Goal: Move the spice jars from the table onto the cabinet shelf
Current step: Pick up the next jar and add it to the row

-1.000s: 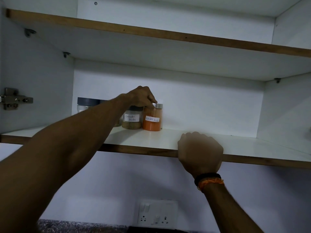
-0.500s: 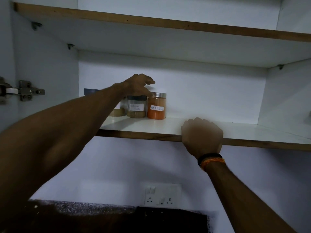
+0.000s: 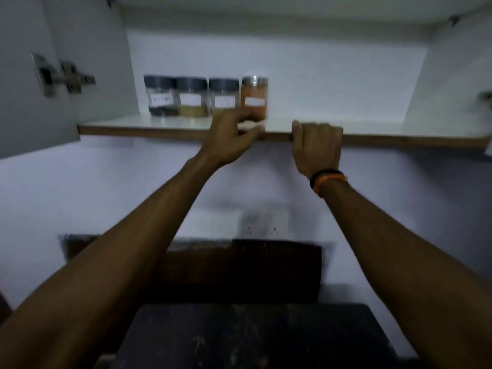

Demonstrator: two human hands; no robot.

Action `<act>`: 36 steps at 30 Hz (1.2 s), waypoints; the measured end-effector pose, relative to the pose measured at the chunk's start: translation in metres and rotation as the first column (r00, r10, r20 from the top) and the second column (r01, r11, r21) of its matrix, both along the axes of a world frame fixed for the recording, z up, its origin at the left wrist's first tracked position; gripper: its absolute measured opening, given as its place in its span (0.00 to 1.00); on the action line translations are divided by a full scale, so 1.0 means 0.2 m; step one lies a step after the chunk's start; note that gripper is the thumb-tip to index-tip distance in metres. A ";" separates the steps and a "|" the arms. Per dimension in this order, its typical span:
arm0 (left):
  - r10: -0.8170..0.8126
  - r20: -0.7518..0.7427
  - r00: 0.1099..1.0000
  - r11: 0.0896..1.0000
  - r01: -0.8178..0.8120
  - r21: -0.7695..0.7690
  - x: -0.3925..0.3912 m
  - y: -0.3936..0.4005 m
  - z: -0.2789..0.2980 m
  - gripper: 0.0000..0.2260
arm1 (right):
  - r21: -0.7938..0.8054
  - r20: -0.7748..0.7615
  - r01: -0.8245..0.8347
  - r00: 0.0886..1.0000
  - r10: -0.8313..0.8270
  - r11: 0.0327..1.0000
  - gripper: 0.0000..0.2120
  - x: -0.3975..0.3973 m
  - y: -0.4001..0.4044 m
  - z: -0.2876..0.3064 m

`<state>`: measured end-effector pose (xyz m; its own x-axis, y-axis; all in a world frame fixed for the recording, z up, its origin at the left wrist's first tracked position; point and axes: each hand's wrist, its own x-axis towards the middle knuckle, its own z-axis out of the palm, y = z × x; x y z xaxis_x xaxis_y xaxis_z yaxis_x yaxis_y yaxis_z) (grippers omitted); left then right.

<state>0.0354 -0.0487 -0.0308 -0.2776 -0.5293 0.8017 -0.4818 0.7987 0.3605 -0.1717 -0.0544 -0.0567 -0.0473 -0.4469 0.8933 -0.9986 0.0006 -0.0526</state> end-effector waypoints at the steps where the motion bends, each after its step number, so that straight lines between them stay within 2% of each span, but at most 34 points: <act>1: -0.012 -0.056 0.998 0.998 0.009 -0.054 -0.02 0.05 -0.09 0.09 | 0.006 -0.004 -0.032 0.999 0.032 0.999 0.22 0.01 0.03 -0.04; 3: -0.011 -0.098 0.995 0.993 -0.001 -0.122 -0.04 0.13 -0.25 0.08 | 0.030 -0.022 -0.093 0.995 0.093 0.995 0.20 0.02 0.07 -0.08; 4: -0.004 -0.101 0.995 0.995 -0.007 -0.102 -0.05 0.16 -0.35 0.08 | 0.056 -0.022 -0.116 0.993 0.117 0.992 0.22 0.02 0.10 -0.12; 6: 0.001 -0.057 0.998 1.000 0.000 0.015 -0.08 0.19 -0.55 0.09 | 0.068 0.003 -0.138 0.990 0.138 0.988 0.28 0.04 0.15 -0.19; 7: -0.016 -0.026 1.000 0.990 0.019 0.143 -0.09 0.21 -0.67 0.10 | 0.072 0.029 -0.144 0.989 0.143 0.987 0.30 0.05 0.18 -0.24; 10: -0.082 0.112 0.990 0.843 0.009 0.538 -0.10 0.25 -1.02 0.12 | 0.140 0.098 -0.183 0.981 0.170 0.973 0.29 0.03 0.26 -0.46; 13: -0.179 0.307 0.935 0.686 -0.105 0.720 -0.07 0.33 -1.37 0.12 | 0.304 0.262 -0.262 0.947 0.184 0.916 0.25 0.01 0.36 -0.78; 15: -0.246 0.339 0.908 0.570 -0.147 0.808 -0.05 0.41 -1.58 0.11 | 0.395 0.342 -0.287 0.928 0.150 0.873 0.20 0.00 0.45 -1.02; 18: -0.291 0.369 0.883 0.466 -0.207 0.860 -0.02 0.54 -1.83 0.09 | 0.545 0.414 -0.333 0.905 0.098 0.770 0.14 0.02 0.61 -1.37; 22: -0.318 0.368 0.874 0.366 -0.245 0.898 0.04 0.71 -2.05 0.08 | 0.754 0.475 -0.402 0.880 -0.008 0.520 0.10 0.08 0.83 -1.74; 25: -0.326 0.371 0.870 0.333 -0.261 0.906 0.06 0.81 -2.16 0.08 | 0.838 0.459 -0.413 0.887 -0.050 0.357 0.10 0.17 0.96 -1.91; 30: -0.382 0.378 0.843 0.258 -0.295 0.920 0.08 0.89 -2.25 0.12 | 0.908 0.383 -0.371 0.924 -0.025 0.197 0.10 0.27 1.15 -2.07; 33: -0.376 0.363 0.853 0.246 -0.286 0.926 0.08 0.92 -2.27 0.12 | 0.950 0.271 -0.273 0.962 0.037 0.154 0.18 0.29 1.22 -2.15; 36: -0.367 0.337 0.867 0.234 -0.265 0.935 0.09 0.93 -2.28 0.11 | 0.970 0.224 -0.229 0.972 0.064 0.086 0.32 0.29 1.25 -2.19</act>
<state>0.0532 0.1373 -0.4860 -0.4392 -0.7436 -0.5042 -0.7815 0.0394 0.6226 -0.1137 0.1959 -0.4956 0.0946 -0.9295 -0.3564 -0.9735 -0.0115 -0.2283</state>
